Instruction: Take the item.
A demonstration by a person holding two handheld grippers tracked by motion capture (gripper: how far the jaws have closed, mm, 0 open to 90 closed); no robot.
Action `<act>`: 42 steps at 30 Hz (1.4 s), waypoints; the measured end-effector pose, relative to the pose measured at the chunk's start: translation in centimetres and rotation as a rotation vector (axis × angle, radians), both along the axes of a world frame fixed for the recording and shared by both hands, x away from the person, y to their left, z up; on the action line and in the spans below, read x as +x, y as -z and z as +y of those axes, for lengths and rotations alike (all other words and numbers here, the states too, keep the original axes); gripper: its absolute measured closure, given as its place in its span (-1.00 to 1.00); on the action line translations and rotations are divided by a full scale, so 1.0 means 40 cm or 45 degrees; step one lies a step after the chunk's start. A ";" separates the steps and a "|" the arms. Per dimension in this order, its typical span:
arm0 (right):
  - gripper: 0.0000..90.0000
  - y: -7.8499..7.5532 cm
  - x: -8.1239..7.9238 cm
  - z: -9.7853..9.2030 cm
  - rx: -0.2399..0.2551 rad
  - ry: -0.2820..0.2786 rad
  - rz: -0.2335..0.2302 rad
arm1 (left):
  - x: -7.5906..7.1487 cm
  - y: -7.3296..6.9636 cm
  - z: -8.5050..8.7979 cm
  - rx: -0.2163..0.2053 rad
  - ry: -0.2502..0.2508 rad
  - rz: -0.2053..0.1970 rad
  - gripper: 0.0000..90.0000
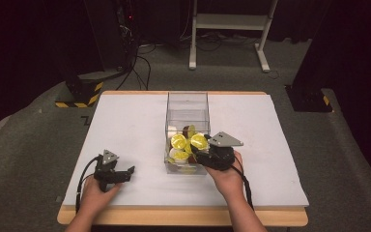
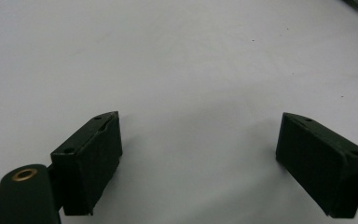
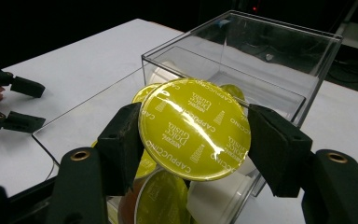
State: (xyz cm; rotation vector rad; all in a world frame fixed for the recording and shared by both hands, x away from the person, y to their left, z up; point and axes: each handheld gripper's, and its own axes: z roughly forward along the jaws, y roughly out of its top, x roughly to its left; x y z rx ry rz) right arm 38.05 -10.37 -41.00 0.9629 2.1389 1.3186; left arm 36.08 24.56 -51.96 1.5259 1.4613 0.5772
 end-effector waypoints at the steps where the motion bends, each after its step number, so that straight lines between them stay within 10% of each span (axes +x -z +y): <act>1: -0.14 0.000 0.000 -0.003 0.003 0.003 -0.002 | 0.000 0.000 0.000 0.001 -0.001 0.001 -0.68; 42: -0.14 0.011 0.017 -0.129 0.045 0.177 0.021 | 0.009 0.002 0.005 0.026 -0.047 0.038 -0.92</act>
